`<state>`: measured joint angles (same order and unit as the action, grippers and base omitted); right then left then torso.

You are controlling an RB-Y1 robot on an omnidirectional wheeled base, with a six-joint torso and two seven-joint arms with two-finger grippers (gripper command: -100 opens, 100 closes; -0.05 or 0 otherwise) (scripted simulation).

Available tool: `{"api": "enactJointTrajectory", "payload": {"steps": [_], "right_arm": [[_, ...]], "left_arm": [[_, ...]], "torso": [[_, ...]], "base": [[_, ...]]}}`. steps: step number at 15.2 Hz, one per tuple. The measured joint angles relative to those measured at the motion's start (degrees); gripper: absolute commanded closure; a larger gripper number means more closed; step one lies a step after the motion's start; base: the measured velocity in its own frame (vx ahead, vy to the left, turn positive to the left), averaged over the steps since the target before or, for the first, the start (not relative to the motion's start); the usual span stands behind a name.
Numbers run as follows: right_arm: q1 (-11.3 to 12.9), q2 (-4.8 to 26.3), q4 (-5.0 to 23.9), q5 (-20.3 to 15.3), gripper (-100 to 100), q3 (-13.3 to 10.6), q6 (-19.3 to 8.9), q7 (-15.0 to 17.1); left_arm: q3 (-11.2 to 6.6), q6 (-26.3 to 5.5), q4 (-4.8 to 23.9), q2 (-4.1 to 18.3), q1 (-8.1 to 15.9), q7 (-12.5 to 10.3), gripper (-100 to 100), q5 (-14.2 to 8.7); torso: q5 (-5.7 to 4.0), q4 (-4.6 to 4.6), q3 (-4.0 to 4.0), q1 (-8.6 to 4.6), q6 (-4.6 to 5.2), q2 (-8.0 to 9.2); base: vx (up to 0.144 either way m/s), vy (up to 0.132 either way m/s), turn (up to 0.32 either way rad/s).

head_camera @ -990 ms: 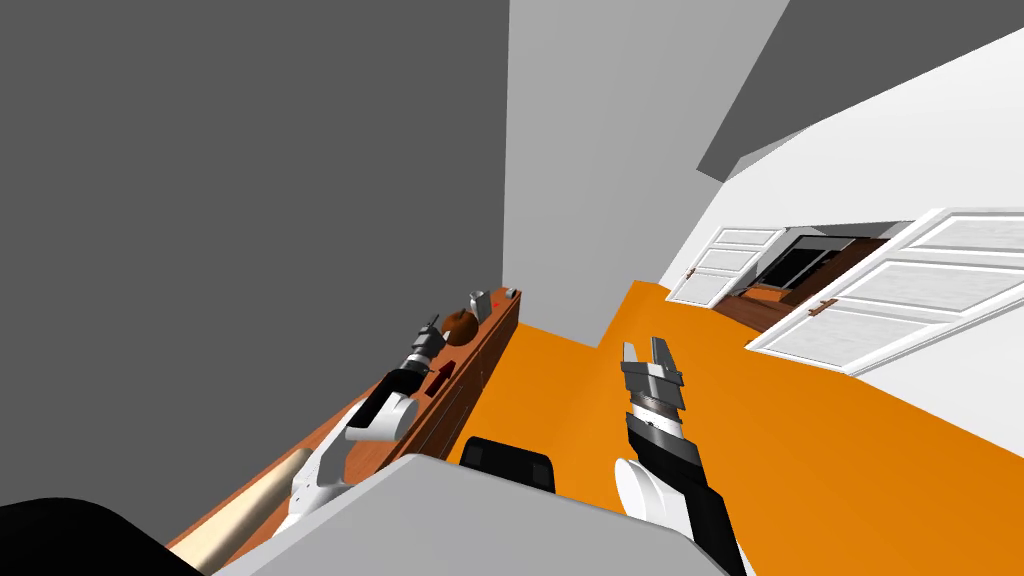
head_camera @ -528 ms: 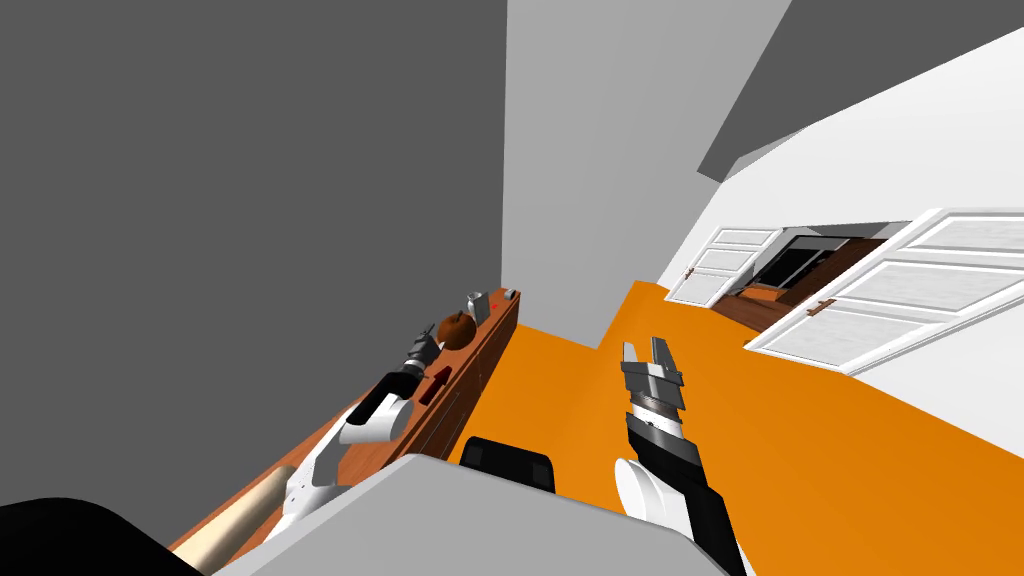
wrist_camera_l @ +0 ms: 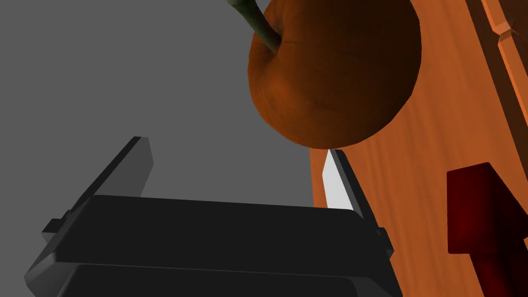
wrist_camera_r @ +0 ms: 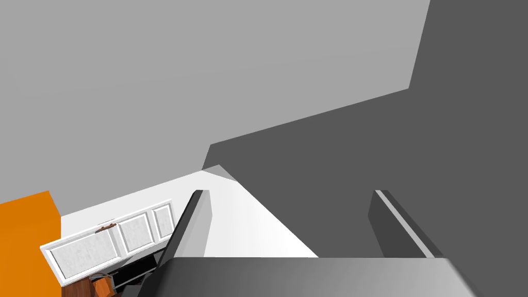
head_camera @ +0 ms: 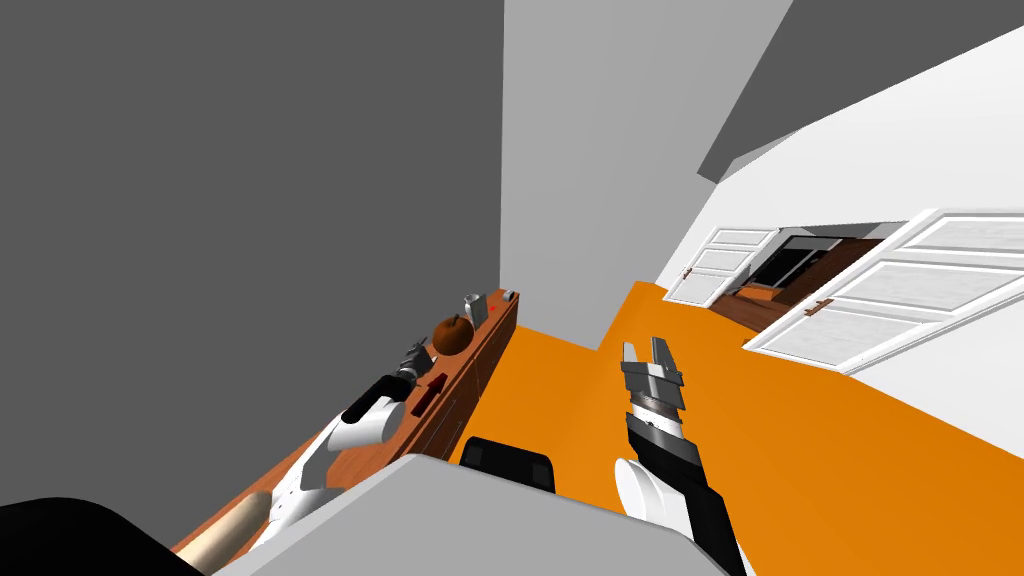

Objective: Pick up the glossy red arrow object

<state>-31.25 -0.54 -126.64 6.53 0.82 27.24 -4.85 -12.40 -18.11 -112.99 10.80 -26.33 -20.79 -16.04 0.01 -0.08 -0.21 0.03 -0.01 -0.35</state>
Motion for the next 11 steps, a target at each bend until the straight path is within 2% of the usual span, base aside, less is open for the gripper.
{"api": "enactJointTrajectory", "payload": {"steps": [2,6,11], "right_arm": [[0.0,0.0,0.0,0.0,0,0.0,0.0,0.0],[0.0,0.0,0.0,0.0,0,0.0,0.0,0.0],[0.0,0.0,0.0,0.0,0,0.0,0.0,0.0]], "left_arm": [[-0.97,-2.2,1.2,0.1,-0.6,-0.9,-100,-1.2],[-2.46,-6.5,3.8,0.1,0.6,-2.0,-100,-2.2],[-4.55,-12.3,6.0,-0.2,0.3,-3.7,-100,-4.1]], "torso": [[0.00,0.00,0.00,0.01,0.00,0.00],[0.00,0.03,0.07,-0.01,0.00,0.13],[0.00,0.02,0.05,-0.01,0.00,0.08]], "base": [[0.067,0.006,-0.011],[0.050,0.003,-0.017],[0.064,0.007,-0.016]]}}
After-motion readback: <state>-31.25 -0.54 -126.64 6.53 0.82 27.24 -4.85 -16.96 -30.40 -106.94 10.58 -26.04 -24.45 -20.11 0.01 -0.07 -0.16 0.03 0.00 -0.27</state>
